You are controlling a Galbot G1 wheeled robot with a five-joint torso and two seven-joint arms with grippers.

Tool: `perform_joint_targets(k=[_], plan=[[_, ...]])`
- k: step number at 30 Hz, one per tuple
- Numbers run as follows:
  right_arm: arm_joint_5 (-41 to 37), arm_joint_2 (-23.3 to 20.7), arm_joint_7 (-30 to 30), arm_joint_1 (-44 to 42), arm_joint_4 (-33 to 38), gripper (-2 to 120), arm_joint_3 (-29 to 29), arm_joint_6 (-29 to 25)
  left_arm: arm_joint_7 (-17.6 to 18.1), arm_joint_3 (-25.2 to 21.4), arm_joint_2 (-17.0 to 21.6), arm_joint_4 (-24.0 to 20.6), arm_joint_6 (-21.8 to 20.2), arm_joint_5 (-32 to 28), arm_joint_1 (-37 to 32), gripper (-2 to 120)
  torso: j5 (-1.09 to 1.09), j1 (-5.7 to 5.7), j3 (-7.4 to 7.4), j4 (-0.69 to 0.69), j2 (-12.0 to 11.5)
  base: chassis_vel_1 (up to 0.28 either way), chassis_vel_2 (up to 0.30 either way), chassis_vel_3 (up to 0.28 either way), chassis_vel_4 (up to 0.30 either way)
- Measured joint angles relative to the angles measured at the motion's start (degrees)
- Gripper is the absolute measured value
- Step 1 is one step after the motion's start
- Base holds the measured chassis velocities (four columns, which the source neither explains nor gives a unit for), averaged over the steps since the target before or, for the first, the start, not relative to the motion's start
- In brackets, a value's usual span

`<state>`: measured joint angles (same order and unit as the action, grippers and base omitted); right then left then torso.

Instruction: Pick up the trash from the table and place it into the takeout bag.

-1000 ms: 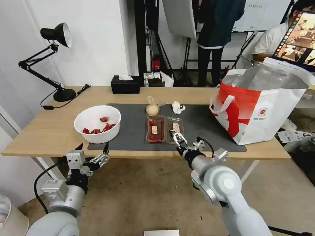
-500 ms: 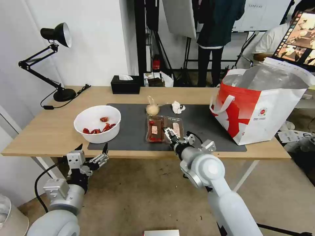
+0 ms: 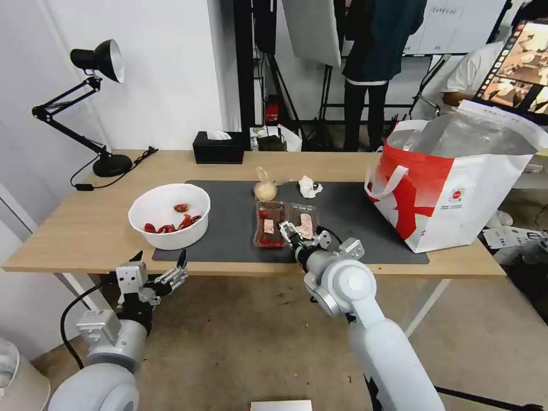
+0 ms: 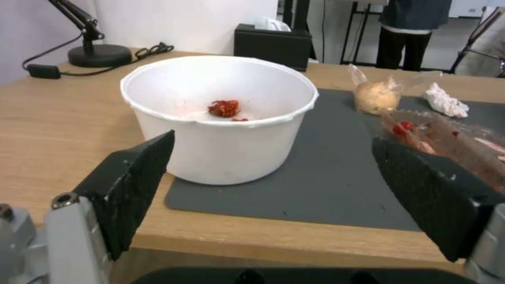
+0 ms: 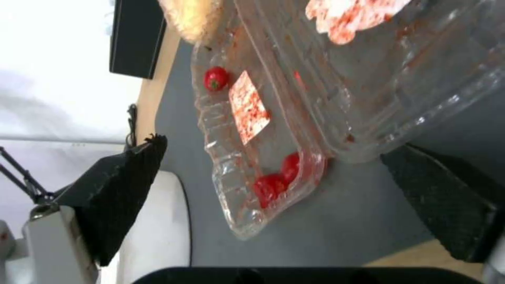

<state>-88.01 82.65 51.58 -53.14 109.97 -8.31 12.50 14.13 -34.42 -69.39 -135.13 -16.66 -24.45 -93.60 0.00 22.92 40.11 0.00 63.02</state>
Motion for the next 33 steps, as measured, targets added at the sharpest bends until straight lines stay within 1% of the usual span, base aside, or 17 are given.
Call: perform_joint_targets(k=[6, 11, 12, 13, 14, 17, 18, 19, 21, 22, 24, 25, 27, 28, 31, 32, 33], plan=[[0.92, -0.27, 0.46, -0.2, 0.09, 100, -0.58, -0.23, 0.01, -0.02, -0.22, 0.03, 0.04, 0.06, -0.1, 100, 0.0, 0.0, 0.0, 0.01, 0.0, 0.0, 0.0, 0.0, 0.0], [4.9, -1.33, -3.16, -1.39, -0.14, 100, -0.63, -1.06, 0.01, -0.03, -0.23, 0.05, 0.18, 0.1, -0.16, 100, 0.0, 0.0, -0.01, 0.01, 0.0, 0.0, 0.0, 0.0, 0.0], [7.3, -1.64, -4.99, -1.7, -0.37, 100, -0.61, -1.57, 0.01, -0.03, -0.23, 0.05, 0.26, 0.11, -0.18, 100, 0.0, 0.0, 0.0, 0.0, 0.0, 0.0, 0.0, 0.0, 0.0], [11.51, -2.08, -8.58, -1.82, -0.68, 100, -0.61, -2.52, 0.01, -0.02, -0.29, 0.04, 0.34, 0.13, -0.31, 100, 0.01, 0.0, 0.0, -0.01, 0.0, 0.0, 0.0, 0.0, 0.0], [11.51, -2.08, -8.58, -1.82, -0.68, 100, -0.61, -2.52, 0.01, -0.02, -0.29, 0.04, 0.34, 0.13, -0.31, 100, 0.01, 0.0, 0.0, -0.01, 0.0, 0.0, 0.0, 0.0, 0.0], [17.09, -3.11, -14.57, -1.17, -1.33, 100, -0.58, -3.54, 0.01, 0.03, -0.37, -0.07, 0.58, 0.15, -0.54, 100, 0.01, 0.0, 0.0, -0.01, 0.0, 0.0, 0.0, 0.0, 0.0], [17.09, -3.11, -14.57, -1.17, -1.33, 100, -0.58, -3.54, 0.01, 0.03, -0.37, -0.07, 0.58, 0.15, -0.54, 100, 0.01, 0.0, 0.0, -0.01, 0.0, 0.0, 0.0, 0.0, 0.0], [17.88, -3.95, -17.36, -0.43, -1.29, 100, -0.44, -3.61, 0.01, 0.04, -0.4, -0.2, 0.78, 0.16, -0.64, 100, 0.0, 0.0, 0.0, -0.01, 0.0, 0.0, 0.0, 0.0, 0.0], [16.9, -5.45, -21.2, 0.9, -0.93, 100, 0.2, -2.65, 0.01, 0.04, -0.42, -0.27, 1.15, 0.17, -0.79, 100, 0.0, 0.0, 0.0, -0.01, 0.0, 0.0, 0.0, 0.0, 0.0], [16.9, -5.45, -21.2, 0.9, -0.93, 100, 0.2, -2.65, 0.01, 0.04, -0.42, -0.27, 1.15, 0.17, -0.79, 100, 0.0, 0.0, 0.0, -0.01, 0.0, 0.0, 0.0, 0.0, 0.0], [15.2, -6.82, -24.42, 3.24, -1.19, 100, 2.11, -0.43, 0.01, 0.0, -0.43, -0.49, 1.42, 0.19, -1.04, 100, 0.0, 0.0, 0.0, -0.01, 0.0, 0.0, 0.0, 0.0, 0.0], [15.2, -6.82, -24.42, 3.24, -1.19, 100, 2.11, -0.43, 0.01, 0.0, -0.43, -0.49, 1.42, 0.19, -1.04, 100, 0.0, 0.0, 0.0, -0.01, 0.0, 0.0, 0.0, 0.0, 0.0], [12.65, -6.9, -24.4, 6.62, -2.97, 100, 4.52, 1.83, 0.01, -0.11, -0.53, -0.82, 1.5, 0.26, -1.37, 100, 0.0, 0.0, 0.0, 0.0, 0.0, 0.0, 0.0, 0.0, 0.0], [12.65, -6.9, -24.4, 6.62, -2.97, 100, 4.52, 1.83, 0.01, -0.11, -0.53, -0.82, 1.5, 0.26, -1.37, 100, 0.0, 0.0, 0.0, 0.0, 0.0, 0.0, 0.0, 0.0, 0.0], [6.12, -4.4, -17.09, 12.37, -8.41, 100, 6.97, 6.37, -0.01, -0.48, -1.0, -1.43, 1.56, 0.57, -2.19, 100, 0.0, 0.0, 0.0, 0.02, 0.0, 0.0, 0.0, 0.0, 0.0], [6.12, -4.4, -17.09, 12.37, -8.41, 100, 6.97, 6.37, -0.01, -0.48, -1.0, -1.43, 1.56, 0.57, -2.19, 100, 0.0, 0.0, 0.0, 0.02, 0.0, 0.0, 0.0, 0.0, 0.0], [3.96, -3.21, -14.57, 13.76, -10.43, 100, 7.04, 7.29, -0.02, -0.6, -1.23, -1.65, 1.61, 0.73, -2.51, 100, 0.0, 0.0, 0.0, 0.02, 0.0, 0.0, 0.0, 0.0, 0.0]])
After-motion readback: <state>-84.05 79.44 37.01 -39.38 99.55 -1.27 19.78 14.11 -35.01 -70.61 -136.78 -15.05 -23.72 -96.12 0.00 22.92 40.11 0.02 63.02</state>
